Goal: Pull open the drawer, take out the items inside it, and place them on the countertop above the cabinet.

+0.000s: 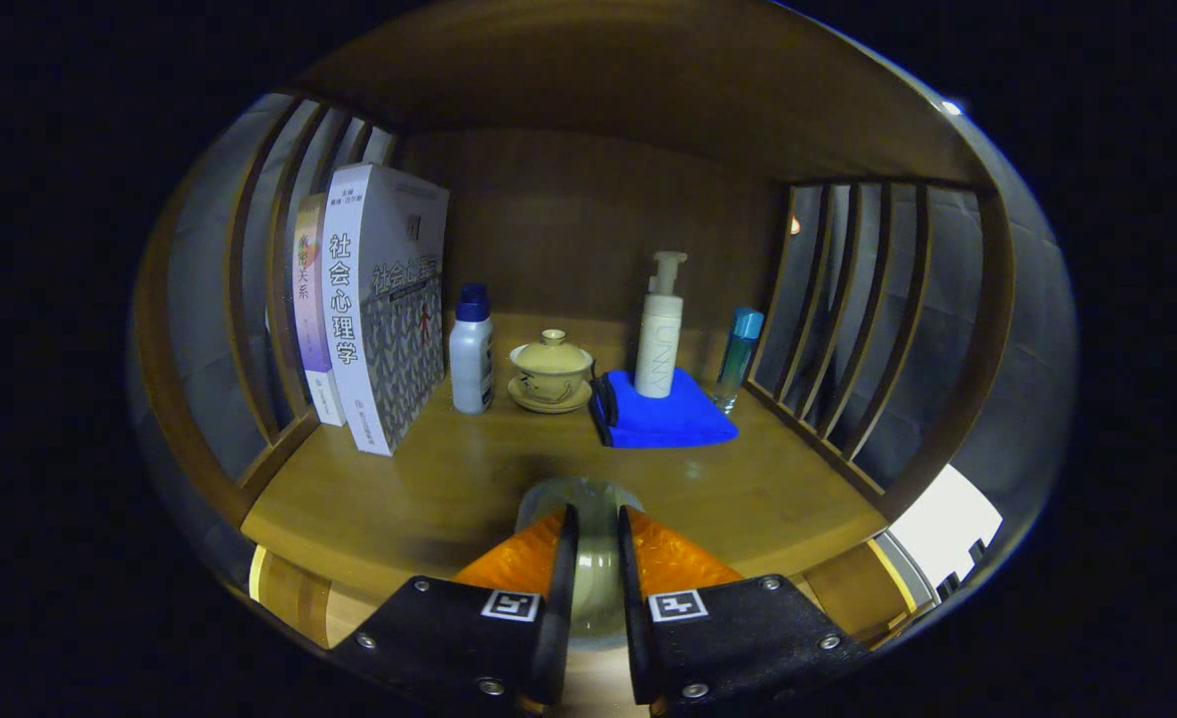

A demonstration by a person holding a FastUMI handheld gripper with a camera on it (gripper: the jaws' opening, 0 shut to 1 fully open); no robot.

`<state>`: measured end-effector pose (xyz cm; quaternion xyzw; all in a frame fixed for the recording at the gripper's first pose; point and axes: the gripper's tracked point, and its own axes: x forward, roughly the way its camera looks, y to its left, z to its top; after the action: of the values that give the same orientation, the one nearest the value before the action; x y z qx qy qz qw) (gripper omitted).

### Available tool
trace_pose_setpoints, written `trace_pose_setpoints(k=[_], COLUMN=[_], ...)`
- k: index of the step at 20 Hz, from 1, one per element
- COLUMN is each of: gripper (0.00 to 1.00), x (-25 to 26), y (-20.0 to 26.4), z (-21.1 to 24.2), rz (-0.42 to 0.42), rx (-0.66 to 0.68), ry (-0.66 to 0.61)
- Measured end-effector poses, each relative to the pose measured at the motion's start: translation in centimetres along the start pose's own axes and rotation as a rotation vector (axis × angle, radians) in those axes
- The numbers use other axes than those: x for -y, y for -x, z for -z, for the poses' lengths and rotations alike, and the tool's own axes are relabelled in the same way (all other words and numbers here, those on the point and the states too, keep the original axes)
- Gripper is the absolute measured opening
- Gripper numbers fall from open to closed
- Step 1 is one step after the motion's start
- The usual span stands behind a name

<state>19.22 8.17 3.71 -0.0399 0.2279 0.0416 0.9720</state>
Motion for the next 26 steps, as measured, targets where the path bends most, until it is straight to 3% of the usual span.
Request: trace_pose_setpoints(k=[4, 5, 7, 14, 26], gripper=[0.58, 0.73, 0.92, 0.94, 0.94], x=[0.3, 0.5, 0.7, 2.0, 3.3], y=[0.0, 0.5, 1.5, 7.6, 16.4], z=[0.0, -0.4, -1.5, -4.5, -2.3], rz=[-0.016, -0.015, -0.018, -0.053, 0.001], rx=[0.028, 0.051, 0.114, 0.326, 0.522], ry=[-0.027, -0.035, -0.071, -0.107, -0.092])
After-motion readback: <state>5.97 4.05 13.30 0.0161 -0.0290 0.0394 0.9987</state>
